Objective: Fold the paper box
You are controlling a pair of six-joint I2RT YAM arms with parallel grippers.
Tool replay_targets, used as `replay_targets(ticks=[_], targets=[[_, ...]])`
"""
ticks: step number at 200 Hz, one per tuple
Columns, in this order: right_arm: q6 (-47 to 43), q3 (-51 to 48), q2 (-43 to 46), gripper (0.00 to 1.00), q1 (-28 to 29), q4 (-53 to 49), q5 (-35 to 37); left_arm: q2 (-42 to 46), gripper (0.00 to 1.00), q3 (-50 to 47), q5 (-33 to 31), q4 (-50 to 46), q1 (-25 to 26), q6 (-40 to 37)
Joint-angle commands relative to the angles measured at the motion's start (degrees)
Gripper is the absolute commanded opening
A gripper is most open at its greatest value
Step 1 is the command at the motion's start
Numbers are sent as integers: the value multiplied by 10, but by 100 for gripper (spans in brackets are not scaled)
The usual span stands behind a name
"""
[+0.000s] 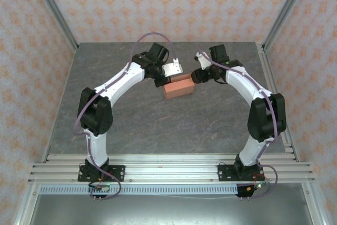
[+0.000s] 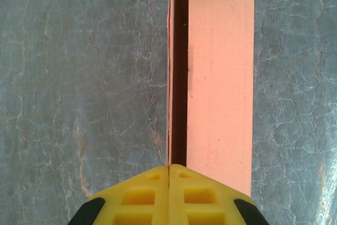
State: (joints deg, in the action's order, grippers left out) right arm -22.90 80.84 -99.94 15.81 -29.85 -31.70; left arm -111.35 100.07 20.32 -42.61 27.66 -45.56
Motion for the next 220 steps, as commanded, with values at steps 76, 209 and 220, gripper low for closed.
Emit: replay_targets(ticks=[76, 209, 220], targets=[[-9, -3, 2, 39, -1, 30, -15, -3, 0, 25, -8, -20, 4, -16], [-1, 11, -20, 30, 8, 24, -26, -16, 0, 35, -10, -27, 4, -14], [1, 10, -17, 31, 10, 24, -18, -18, 0, 36, -12, -30, 3, -15]])
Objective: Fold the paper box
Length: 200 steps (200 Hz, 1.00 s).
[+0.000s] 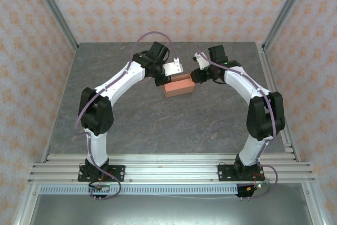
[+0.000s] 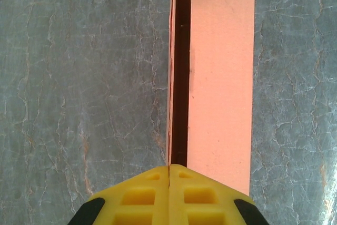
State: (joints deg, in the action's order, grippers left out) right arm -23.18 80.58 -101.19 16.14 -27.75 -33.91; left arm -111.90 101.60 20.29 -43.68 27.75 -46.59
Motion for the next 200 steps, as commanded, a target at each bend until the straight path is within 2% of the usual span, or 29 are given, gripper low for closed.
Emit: replay_targets(ticks=[1, 22, 49, 112, 154, 200], targets=[[5, 13, -4, 31, 7, 3, 5, -13, 0, 21, -12, -20, 2, -4], [9, 9, 3, 30, 10, 4, 16, -18, 0, 25, -19, -26, 2, -5], [15, 9, 7, 18, 14, 2, 25, -21, 0, 24, -20, -24, 2, -4], [46, -23, 17, 12, 30, 36, 79, -28, 0, 25, -29, -13, 2, 23], [85, -52, 31, 0, 46, 78, 132, -30, 0, 18, -37, -1, 3, 46], [105, -87, 42, 0, 70, 113, 182, -27, 0, 6, -39, 18, 2, 66]])
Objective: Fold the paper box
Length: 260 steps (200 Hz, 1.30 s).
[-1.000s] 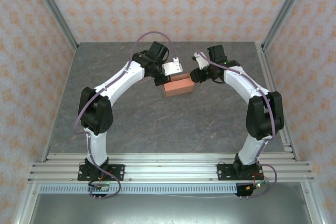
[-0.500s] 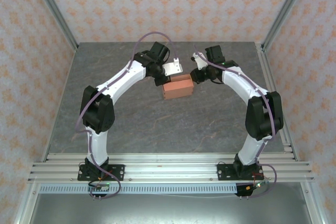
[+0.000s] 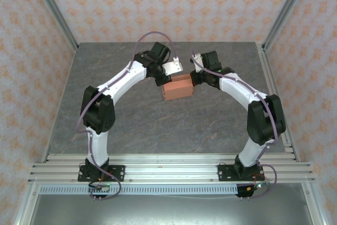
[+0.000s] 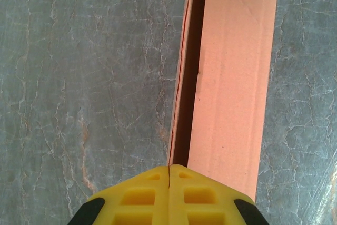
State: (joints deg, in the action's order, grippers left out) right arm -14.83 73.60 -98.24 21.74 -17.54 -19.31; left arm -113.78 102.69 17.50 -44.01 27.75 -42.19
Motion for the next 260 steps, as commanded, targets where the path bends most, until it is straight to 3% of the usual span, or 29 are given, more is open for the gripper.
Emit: replay_targets(ticks=[1, 201, 260], targets=[[22, -18, 12, 0, 14, 12, 36, -8, 0, -5, -11, 22, 2, 22], [117, 44, 13, 0, 45, -57, 76, -10, 0, -26, -15, 43, 3, 41], [149, 49, 1, 0, 51, -37, 71, -7, 0, -33, -19, 50, 8, 42]])
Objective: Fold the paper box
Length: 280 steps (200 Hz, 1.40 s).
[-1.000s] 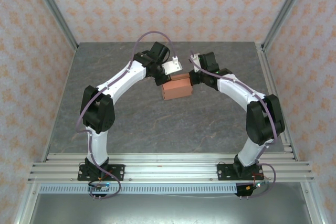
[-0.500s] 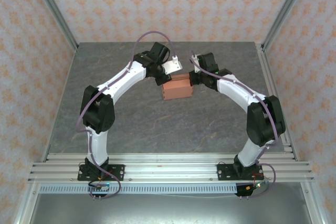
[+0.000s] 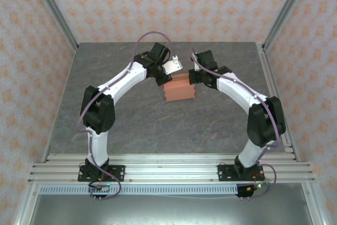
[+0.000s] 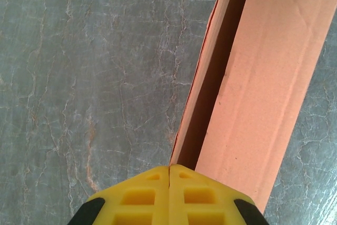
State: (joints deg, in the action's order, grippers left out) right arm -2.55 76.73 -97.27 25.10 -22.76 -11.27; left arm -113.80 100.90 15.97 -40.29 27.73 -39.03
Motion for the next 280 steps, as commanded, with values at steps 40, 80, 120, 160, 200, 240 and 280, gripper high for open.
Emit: replay_targets(ticks=[40, 80, 120, 160, 200, 240, 280], targets=[[59, 7, -16, 0, 19, 36, -9, -3, 0, -19, -11, 20, 11, 11], [76, -7, -14, 0, 24, 65, 5, 4, 0, -28, -18, 32, 13, 11], [62, -15, -11, 0, 26, 59, 16, 6, 0, -30, -32, 34, 13, 12], [48, -73, 24, 0, 29, 98, 37, 9, 0, -24, -37, 37, 13, 28], [53, -133, 52, 0, 29, 161, 37, 19, 11, -19, -31, 34, 13, 43], [48, -170, 87, 0, 29, 208, 40, 38, 31, -23, -39, 26, 12, 62], [39, -185, 107, 0, 29, 224, 34, 96, 47, -55, -60, 34, 8, 105]])
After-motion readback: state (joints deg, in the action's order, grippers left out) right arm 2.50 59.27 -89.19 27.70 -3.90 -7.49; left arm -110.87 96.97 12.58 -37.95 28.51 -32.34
